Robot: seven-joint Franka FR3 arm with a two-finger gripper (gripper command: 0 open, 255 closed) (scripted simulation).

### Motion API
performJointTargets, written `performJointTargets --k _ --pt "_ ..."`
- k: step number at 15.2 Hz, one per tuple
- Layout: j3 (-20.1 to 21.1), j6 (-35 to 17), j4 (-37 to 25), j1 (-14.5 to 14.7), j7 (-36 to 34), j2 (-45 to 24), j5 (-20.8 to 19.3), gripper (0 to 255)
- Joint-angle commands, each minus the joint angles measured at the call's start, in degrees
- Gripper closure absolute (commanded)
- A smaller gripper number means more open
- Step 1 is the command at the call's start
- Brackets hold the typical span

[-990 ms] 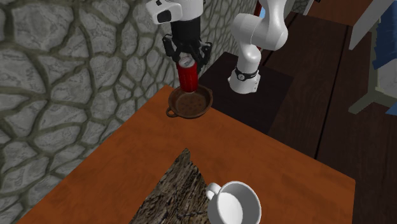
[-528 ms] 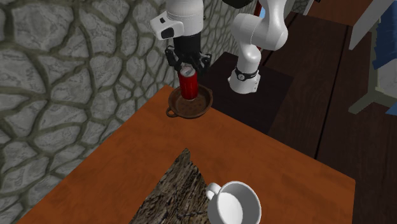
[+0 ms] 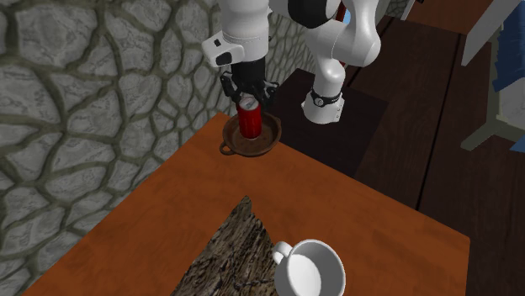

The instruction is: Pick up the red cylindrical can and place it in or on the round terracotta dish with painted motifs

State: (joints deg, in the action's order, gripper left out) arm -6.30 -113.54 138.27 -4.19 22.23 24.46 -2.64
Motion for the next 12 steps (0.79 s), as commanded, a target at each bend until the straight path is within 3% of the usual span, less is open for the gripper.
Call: performJointTargets --k 1,4,5,10,12 --pt "0.0 -0.1 0.1 0.0 0.0 0.0 0.0 255" --pt "0.0 -0.1 0.1 0.0 0.0 0.0 0.0 255" --pt "0.0 -0.1 0.1 0.0 0.0 0.0 0.0 0" --pt "0.0 -0.1 0.1 0.0 0.0 0.0 0.0 0" --pt "0.1 3.9 -3.1 0.0 0.0 0.8 0.1 0"
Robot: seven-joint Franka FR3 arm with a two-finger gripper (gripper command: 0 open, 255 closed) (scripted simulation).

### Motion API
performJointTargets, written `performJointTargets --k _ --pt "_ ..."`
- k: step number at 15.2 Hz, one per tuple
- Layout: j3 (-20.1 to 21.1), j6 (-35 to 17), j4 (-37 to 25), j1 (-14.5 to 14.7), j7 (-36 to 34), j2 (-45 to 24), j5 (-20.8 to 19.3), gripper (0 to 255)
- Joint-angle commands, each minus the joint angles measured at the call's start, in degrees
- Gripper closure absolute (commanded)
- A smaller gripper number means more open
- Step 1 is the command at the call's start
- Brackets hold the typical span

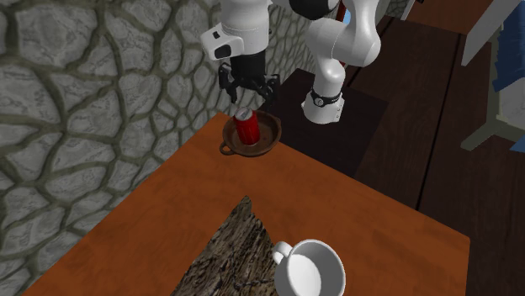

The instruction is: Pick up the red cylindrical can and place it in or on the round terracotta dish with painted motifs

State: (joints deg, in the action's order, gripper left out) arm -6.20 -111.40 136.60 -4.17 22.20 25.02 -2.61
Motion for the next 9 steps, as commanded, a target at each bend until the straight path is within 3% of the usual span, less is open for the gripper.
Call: performJointTargets --k 1,9 --pt "0.1 3.8 -3.2 0.0 0.0 0.5 0.1 0" --pt "0.2 5.3 -4.6 0.0 0.0 0.7 0.1 0"
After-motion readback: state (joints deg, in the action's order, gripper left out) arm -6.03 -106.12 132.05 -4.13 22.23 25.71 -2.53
